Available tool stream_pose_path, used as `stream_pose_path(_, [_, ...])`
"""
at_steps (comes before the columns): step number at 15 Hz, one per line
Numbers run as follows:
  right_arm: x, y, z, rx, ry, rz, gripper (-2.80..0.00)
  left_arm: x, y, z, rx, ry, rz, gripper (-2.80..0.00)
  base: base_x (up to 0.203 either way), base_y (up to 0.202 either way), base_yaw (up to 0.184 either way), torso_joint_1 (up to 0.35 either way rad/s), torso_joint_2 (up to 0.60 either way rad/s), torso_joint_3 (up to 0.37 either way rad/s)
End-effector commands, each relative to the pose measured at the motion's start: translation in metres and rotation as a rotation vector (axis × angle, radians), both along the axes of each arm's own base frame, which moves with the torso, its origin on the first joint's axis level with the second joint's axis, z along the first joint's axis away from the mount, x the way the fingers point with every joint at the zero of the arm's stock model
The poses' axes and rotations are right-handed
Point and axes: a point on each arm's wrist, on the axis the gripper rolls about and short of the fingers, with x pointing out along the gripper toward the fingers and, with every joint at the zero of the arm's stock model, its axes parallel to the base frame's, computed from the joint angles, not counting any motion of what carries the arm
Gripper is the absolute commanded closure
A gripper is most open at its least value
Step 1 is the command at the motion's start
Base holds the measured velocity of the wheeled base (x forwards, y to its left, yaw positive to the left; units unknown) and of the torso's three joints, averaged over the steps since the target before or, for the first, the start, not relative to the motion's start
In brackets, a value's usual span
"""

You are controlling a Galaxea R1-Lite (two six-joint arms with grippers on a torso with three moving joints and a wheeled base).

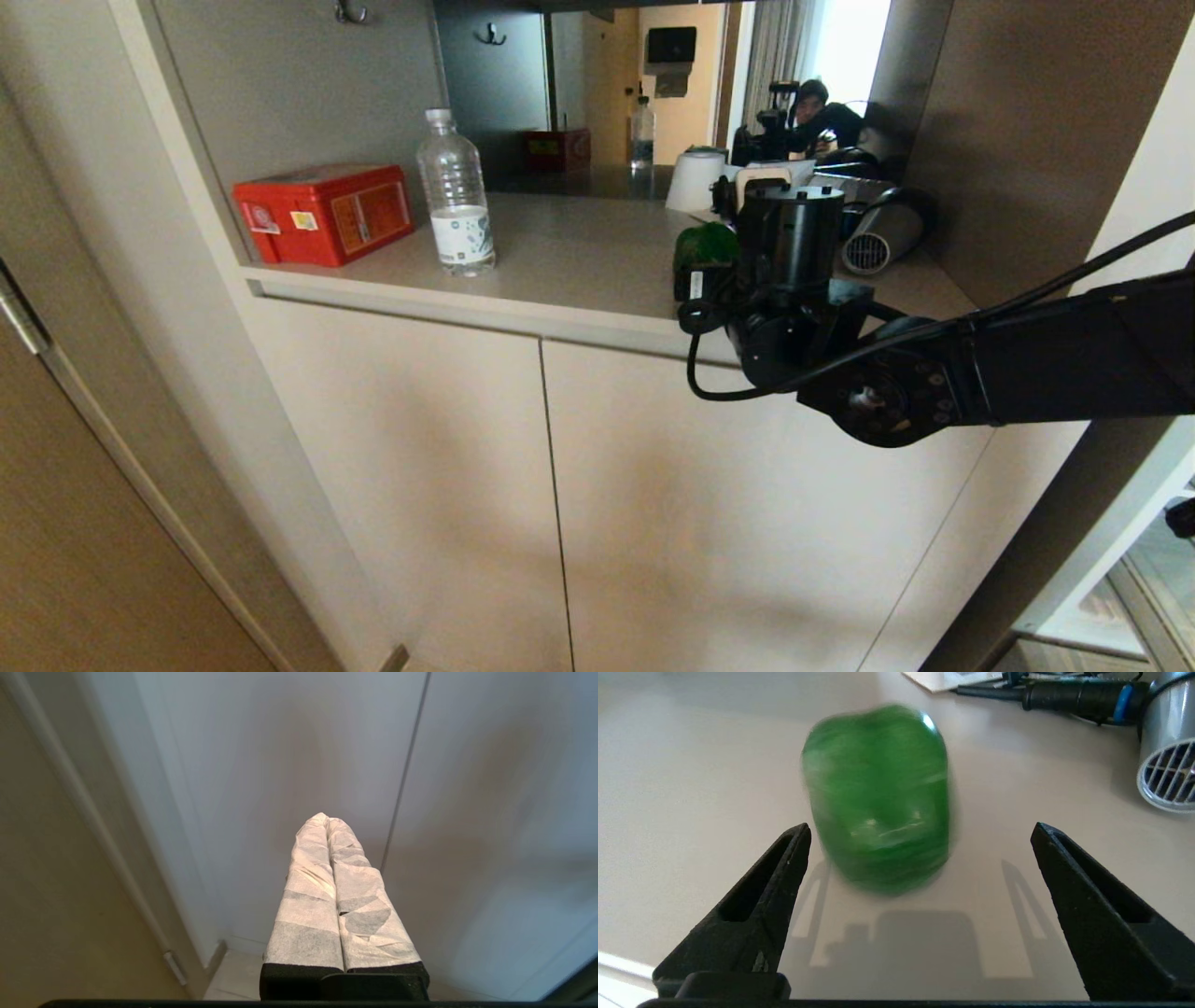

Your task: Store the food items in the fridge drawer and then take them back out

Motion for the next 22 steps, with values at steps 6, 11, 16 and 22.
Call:
stream_pose_path(6, [0.003,-0.002,0.004,0.013,-0.019,0.005,-2.80,0.000,0.000,0.000,0.000,0.000,-0.001,0.00,0.000,0.000,0.000,0.000,0.00,0.000])
stream_pose_path(11, [0.017,0.004,-0.003,0.013,-0.021,0.075,-2.80,0.000,0.000,0.000,0.000,0.000,-0.001,0.00,0.000,0.000,0.000,0.000,0.00,0.000])
stream_pose_path(16, [0.045,0.007,-0.013,0.021,-0.038,0.053,-2.80,0.000,0.000,0.000,0.000,0.000,-0.001,0.00,0.000,0.000,0.000,0.000,0.00,0.000])
stream_pose_path(22, [0.056,0.012,-0.014,0.025,-0.053,0.049,-2.80,0.000,0.000,0.000,0.000,0.000,-0.001,0.00,0.000,0.000,0.000,0.000,0.00,0.000])
